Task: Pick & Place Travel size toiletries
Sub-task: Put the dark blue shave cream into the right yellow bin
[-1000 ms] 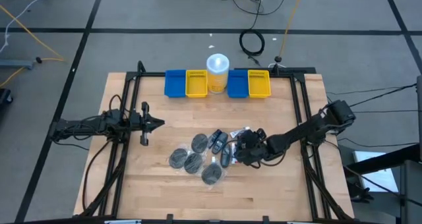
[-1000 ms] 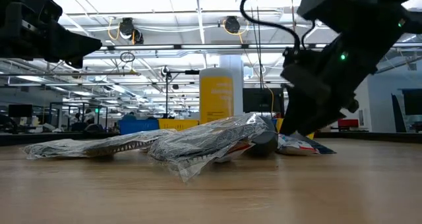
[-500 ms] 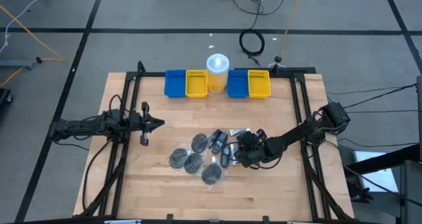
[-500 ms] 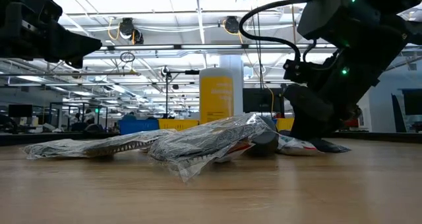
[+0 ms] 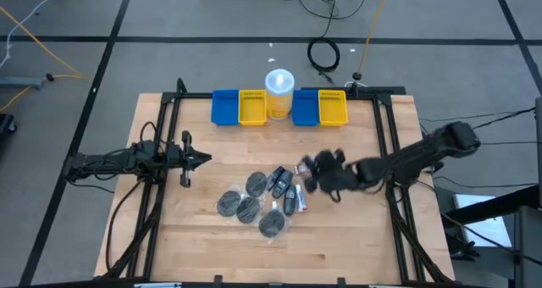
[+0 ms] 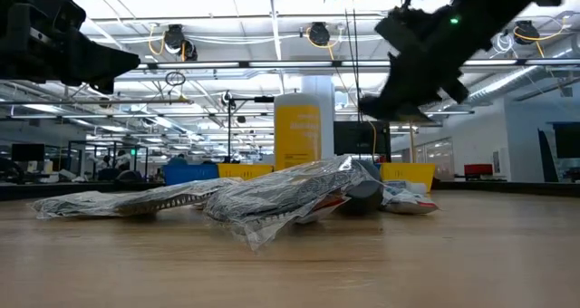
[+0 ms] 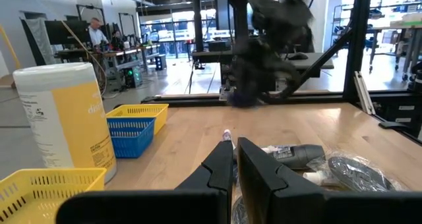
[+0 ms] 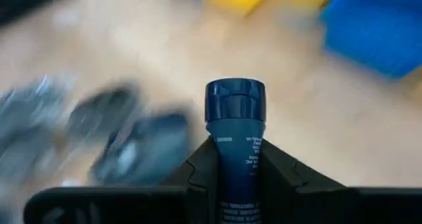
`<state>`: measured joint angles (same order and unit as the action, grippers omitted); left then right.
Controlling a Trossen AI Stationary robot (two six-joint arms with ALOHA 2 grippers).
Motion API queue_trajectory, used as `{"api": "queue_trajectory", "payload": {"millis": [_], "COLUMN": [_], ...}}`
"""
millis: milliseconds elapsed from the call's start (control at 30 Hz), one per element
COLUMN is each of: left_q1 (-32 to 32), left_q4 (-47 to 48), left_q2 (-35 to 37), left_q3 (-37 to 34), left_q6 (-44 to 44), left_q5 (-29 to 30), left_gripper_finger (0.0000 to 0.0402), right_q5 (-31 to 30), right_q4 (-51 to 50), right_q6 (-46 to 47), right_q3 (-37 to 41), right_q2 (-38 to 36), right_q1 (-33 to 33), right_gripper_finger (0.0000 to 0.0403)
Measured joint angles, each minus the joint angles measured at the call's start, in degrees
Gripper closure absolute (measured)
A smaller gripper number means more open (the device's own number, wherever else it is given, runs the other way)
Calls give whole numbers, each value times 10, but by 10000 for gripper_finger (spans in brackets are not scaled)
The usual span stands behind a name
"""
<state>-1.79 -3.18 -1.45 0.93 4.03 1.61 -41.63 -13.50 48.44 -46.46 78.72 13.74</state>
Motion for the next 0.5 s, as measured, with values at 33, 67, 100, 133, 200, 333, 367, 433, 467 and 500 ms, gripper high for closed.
{"api": "queue_trajectory", "payload": {"millis": [33, 67, 100, 133, 200, 333, 367, 433, 467, 500], "left_q1": [0, 0, 0, 0, 0, 0, 0, 0, 0, 0], "left_q4": [0, 0, 0, 0, 0, 0, 0, 0, 0, 0], "left_q2": [0, 0, 0, 0, 0, 0, 0, 0, 0, 0], "left_q3": [0, 0, 0, 0, 0, 0, 0, 0, 0, 0], "left_q6": [0, 0, 0, 0, 0, 0, 0, 0, 0, 0], "left_q5": [0, 0, 0, 0, 0, 0, 0, 0, 0, 0], "left_gripper_finger": [376, 376, 376, 376, 376, 376, 376, 376, 376, 376], "right_q5": [-2, 0, 8, 17, 30, 74, 98, 136, 148, 155], "right_q4": [0, 0, 0, 0, 2, 41, 51, 67, 81, 89], "right_q6": [-28, -58, -86, -111, -153, -227, -238, -255, -260, -265], "right_q3": [0, 0, 0, 0, 0, 0, 0, 0, 0, 0], "right_q2": [-15, -27, -37, -43, -46, -31, -25, -8, 2, 12], "right_q1": [-27, -57, -91, -129, -208, -358, -391, -444, -466, -484], "right_gripper_finger": [340, 340, 340, 340, 340, 339, 339, 339, 340, 340]}}
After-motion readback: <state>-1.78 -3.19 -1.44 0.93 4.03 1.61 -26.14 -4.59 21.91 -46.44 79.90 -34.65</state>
